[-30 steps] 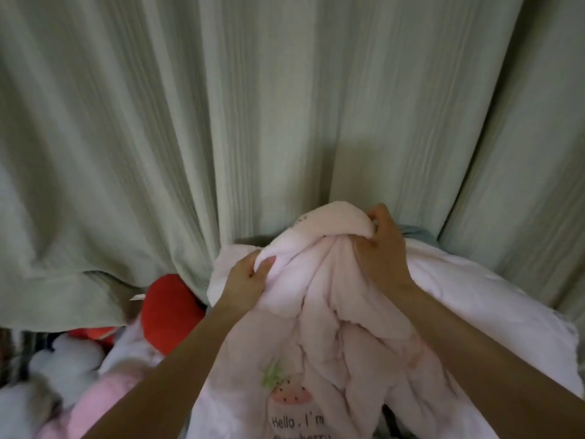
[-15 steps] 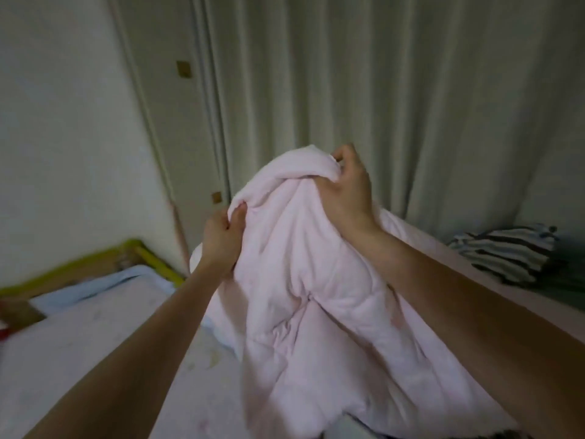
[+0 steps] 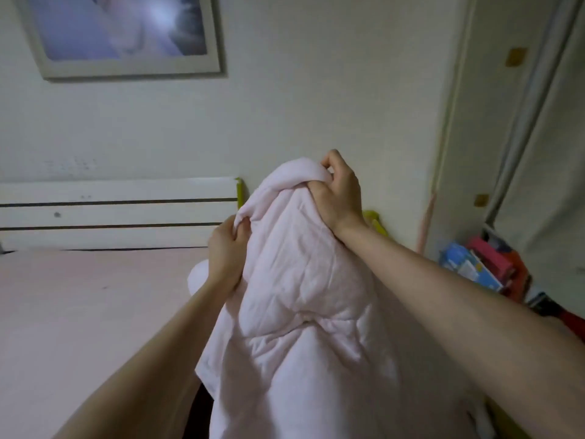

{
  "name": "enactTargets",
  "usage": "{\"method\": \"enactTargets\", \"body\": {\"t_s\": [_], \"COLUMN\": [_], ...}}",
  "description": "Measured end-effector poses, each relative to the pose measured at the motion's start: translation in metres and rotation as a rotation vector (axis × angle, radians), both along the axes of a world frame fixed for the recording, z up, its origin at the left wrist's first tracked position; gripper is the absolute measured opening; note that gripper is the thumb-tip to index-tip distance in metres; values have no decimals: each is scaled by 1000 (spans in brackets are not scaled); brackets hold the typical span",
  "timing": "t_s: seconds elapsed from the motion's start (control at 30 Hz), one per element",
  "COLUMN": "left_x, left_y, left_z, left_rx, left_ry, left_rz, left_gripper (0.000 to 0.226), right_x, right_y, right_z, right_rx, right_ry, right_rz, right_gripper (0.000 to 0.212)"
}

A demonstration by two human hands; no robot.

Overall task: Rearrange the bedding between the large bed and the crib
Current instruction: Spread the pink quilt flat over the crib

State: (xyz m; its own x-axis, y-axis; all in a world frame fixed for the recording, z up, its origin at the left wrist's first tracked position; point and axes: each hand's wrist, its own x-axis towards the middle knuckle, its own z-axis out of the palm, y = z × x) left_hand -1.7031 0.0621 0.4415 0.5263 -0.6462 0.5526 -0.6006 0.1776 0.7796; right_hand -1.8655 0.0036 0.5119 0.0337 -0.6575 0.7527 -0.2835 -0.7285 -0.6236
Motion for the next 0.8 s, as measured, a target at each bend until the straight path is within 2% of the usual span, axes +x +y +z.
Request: {"method": "enactTargets", "body": {"t_s": [0.13,0.23,0.3,0.37,0.47,0.63,0.7,0.77,0.8], "left_x": [69,101,107,102,93,105,111,112,112], "left_y": [50,71,75,69,59,73,75,74,72], "left_z": [-18,-28,-30,-32,-48,-50,-44,-41,-43], "left_rx": [176,347,363,297,267,159,108,98,107], "left_ry": [24,-16,3,125,279,591,740,843,893], "left_rz": [100,81,100,142,241,385,411,448,452], "left_gripper": [38,36,25,20,29,42,51,54,51], "right_x": [60,84,99,110,118,106,109,116,121], "right_y": [-13,-23,-16,0,36,77,90,103,107], "right_z": [-36,-66,-82,-93,-114,-164,-172,-181,-187], "right_rx": [150,192,162,166,269,473,420,301,304], "right_ry": [308,630,773,862,866,798,806,771,744], "right_rz": [166,80,120,267,545,766,787,704,659], "right_gripper": [14,11,11,14,28,82,96,103,114]}}
